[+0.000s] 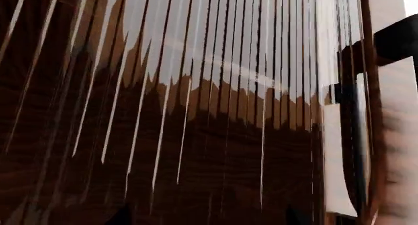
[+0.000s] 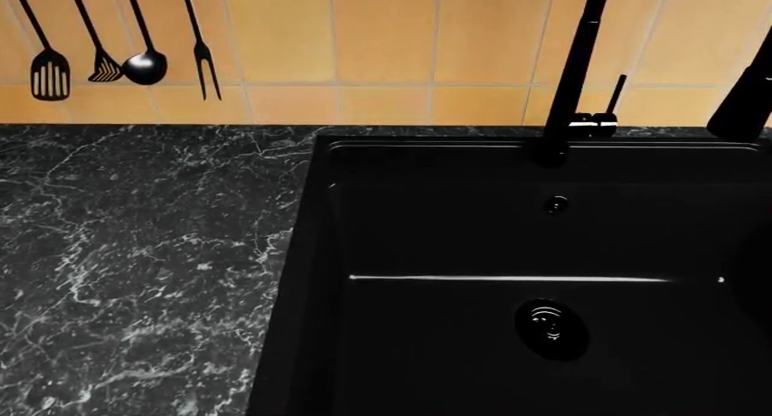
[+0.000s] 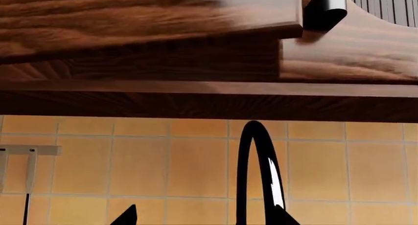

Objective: Pick the kettle from the counter and place it on the tray. Then pick the mug from the cabinet and place it on the tray. Then close the cabinet doors.

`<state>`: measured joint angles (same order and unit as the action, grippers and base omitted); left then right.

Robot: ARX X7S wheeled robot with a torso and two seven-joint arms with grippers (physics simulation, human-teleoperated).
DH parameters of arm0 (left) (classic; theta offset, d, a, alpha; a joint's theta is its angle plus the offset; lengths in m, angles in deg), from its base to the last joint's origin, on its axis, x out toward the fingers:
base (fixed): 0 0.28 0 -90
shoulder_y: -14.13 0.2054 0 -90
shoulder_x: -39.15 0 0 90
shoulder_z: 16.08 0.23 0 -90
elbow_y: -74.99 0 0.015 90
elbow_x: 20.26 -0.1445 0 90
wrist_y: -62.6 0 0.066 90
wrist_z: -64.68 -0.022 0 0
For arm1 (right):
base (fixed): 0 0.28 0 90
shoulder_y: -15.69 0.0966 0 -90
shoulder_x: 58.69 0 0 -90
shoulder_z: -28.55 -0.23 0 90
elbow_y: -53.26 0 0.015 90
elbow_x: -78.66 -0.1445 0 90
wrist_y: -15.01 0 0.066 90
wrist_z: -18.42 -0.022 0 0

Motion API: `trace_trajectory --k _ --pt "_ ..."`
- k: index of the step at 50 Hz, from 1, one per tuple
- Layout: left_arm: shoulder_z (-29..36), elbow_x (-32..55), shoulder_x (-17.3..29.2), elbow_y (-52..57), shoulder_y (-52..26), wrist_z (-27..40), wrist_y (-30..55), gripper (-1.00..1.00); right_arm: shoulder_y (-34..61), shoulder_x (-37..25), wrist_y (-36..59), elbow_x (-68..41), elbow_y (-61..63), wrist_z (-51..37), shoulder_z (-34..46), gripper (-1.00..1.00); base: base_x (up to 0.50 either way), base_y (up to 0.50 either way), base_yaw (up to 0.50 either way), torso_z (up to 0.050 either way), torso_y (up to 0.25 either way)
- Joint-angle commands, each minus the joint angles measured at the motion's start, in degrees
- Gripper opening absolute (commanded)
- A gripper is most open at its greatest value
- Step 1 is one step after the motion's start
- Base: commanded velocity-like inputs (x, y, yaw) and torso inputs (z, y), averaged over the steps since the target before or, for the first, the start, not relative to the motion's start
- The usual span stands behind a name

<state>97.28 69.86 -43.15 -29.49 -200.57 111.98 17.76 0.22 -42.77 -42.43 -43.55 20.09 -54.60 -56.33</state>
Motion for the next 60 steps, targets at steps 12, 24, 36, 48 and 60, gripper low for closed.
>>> trace_trajectory --k 12,24,36,48,60 --pt "10.73 8.51 -3.09 -0.75 6.66 -2.84 2.66 1.0 -4.99 -0.75 -0.71 0.62 0.45 1.24 -4.42 1.0 0.0 0.0 0.0 0.0 0.0" --pt "12.85 7.18 -2.4 -1.03 8.39 -3.81 2.55 1.0 -4.63 -0.17 -0.24 0.37 0.3 0.96 -4.35 1.0 0.0 0.0 0.0 0.0 0.0" --pt "17.1 3.61 -1.71 -2.85 11.09 -5.33 3.09 1.0 -5.01 0.27 0.32 0.56 0.07 0.99 -4.69 1.0 0.0 0.0 0.0 0.0 0.0" --pt "18.12 3.05 -1.46 -3.93 11.49 -5.92 2.88 1.0 -6.83 0.51 0.55 0.92 0.11 1.29 -6.25 1.0 0.0 0.0 0.0 0.0 0.0" --pt "17.76 3.18 -1.12 -4.31 10.76 -6.56 2.05 1.0 -7.05 1.01 0.9 0.88 0.16 1.07 -6.57 1.0 0.01 0.0 0.0 0.0 0.0"
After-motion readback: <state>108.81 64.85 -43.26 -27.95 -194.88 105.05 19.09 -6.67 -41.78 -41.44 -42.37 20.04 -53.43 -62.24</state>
